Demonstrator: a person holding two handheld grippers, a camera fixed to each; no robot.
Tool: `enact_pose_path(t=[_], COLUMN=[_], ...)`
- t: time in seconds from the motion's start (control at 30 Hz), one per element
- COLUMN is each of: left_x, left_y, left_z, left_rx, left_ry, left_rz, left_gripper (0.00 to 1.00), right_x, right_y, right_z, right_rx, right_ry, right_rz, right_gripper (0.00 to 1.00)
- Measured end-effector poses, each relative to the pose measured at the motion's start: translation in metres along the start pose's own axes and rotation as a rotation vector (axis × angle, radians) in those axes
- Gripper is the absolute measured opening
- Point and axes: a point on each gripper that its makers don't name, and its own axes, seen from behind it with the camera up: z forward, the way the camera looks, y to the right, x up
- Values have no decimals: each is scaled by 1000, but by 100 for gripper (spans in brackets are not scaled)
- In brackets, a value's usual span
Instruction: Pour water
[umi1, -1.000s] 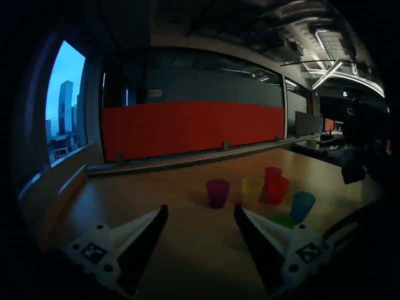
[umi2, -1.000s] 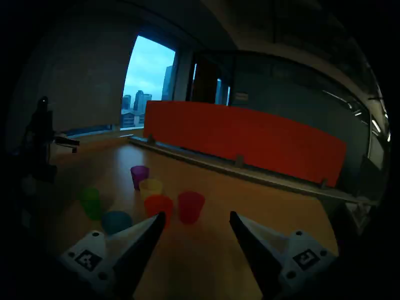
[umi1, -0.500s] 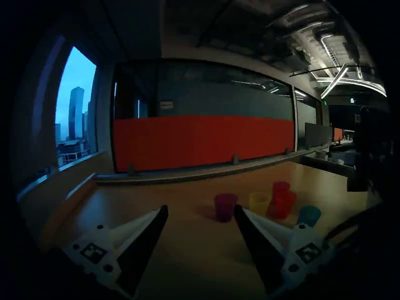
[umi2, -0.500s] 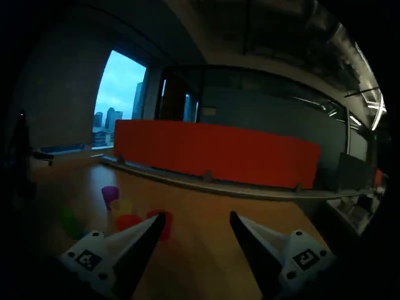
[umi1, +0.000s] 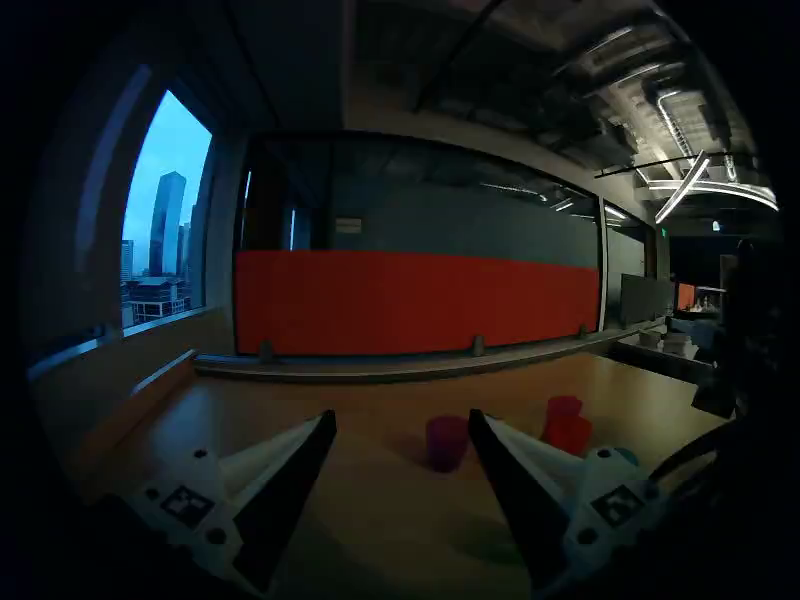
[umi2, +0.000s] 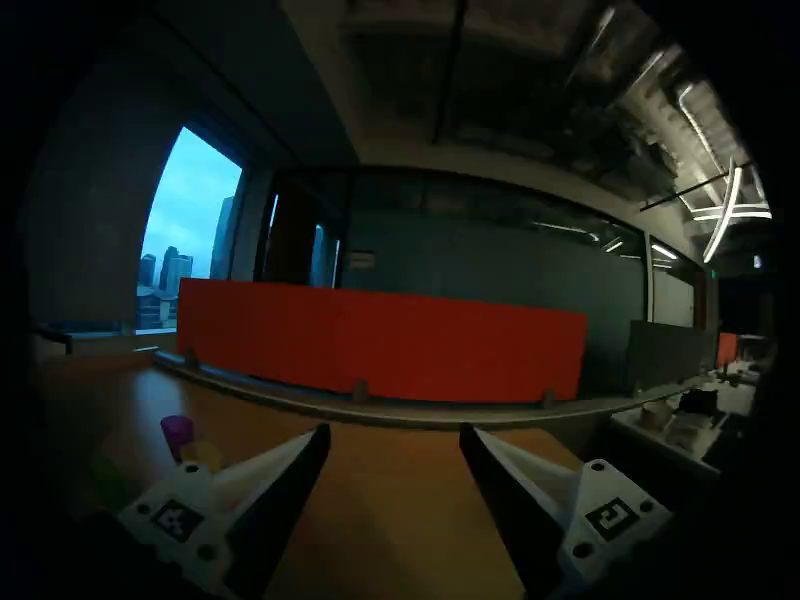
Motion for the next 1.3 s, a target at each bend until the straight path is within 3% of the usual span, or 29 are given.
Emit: enact_pose_path(t=[0.2, 0.6, 1.3], left_x=[13, 9, -32], left_y=[-5, -1, -13], left_z=[5, 12, 13], left_rx=[55, 89, 191], left_ry=[40, 61, 57], left_rz=[-17, -41, -25], left_gripper=[98, 98, 98], right_x=[3, 3, -29], right_y=[4, 5, 12], right_z=[-2, -3, 0], right_rx=[-39, -41, -96], right_ry=[19, 28, 8], right_rz=[15, 135, 102], right_gripper=[100, 100, 100])
